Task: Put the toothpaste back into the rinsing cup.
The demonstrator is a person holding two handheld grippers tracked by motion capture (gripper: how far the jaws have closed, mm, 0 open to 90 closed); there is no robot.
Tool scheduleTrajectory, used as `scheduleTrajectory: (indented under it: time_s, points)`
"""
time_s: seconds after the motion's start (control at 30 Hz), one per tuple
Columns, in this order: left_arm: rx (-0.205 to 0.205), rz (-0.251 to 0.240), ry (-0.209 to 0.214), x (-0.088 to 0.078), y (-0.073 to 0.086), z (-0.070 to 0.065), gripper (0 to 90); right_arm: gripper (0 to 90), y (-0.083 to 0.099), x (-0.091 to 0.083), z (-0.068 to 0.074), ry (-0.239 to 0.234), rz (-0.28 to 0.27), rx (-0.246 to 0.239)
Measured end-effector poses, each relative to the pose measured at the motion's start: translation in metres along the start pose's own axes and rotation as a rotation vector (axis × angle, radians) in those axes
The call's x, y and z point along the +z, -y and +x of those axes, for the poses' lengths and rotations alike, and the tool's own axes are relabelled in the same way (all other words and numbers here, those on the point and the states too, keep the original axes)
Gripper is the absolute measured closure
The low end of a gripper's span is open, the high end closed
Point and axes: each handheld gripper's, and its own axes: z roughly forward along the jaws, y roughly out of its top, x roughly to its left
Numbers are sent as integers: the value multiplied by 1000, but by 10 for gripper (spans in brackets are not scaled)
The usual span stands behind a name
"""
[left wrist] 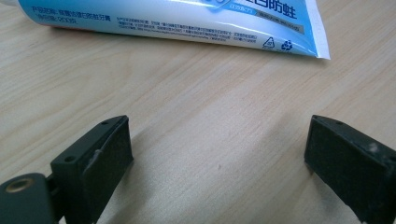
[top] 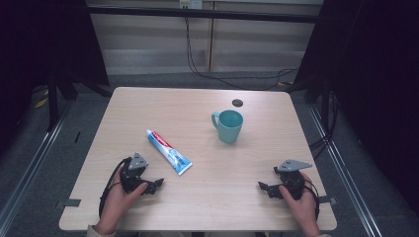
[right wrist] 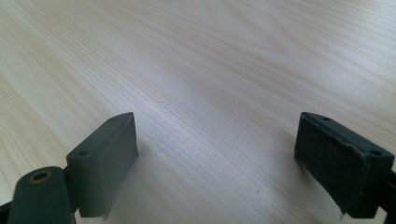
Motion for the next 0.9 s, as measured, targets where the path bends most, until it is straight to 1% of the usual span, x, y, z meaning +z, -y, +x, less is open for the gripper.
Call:
scheduleTrajectory:
  time_s: [0.2,0.23,0.3,0.33,0.37,0.43,0.47,0.5,0.53,0.57,0.6,0.7,0.73,0.77,0.8,0.9]
  points:
    - [-7,1,1,0,0,0,70,126,0,0,0,0,0,0]
    - [-13,-1,-3,0,0,-1,70,126,0,0,0,0,0,0]
    - [-8,4,-11,0,-1,-1,67,126,0,0,0,1,0,1]
    - [-19,13,-9,1,-2,-1,64,126,0,0,0,1,0,0]
    - [-17,24,-11,0,-4,0,66,126,0,0,0,1,0,0]
    - [-57,57,-7,-1,-9,1,76,126,0,0,0,1,0,0]
    - [-71,68,-8,-2,-10,2,100,126,0,0,0,1,0,0]
    - [-78,86,-9,-2,-13,3,126,126,0,0,0,1,0,1]
    - [-94,107,-6,-3,-16,4,150,126,0,0,0,1,0,1]
    - [-117,125,7,-3,-18,6,156,126,0,0,0,1,0,1]
    - [-133,138,6,-4,-20,6,155,126,0,0,0,1,-1,1]
    - [-175,181,23,-4,-26,10,158,126,0,0,0,1,0,1]
    - [-182,191,23,-4,-27,12,158,126,0,0,0,1,0,1]
    - [-201,211,31,-4,-29,13,158,126,0,0,0,1,-1,1]
    - [-213,222,35,-4,-31,14,156,126,0,0,0,1,0,2]
    - [-277,247,45,-1,-40,16,153,126,0,0,0,1,-1,1]
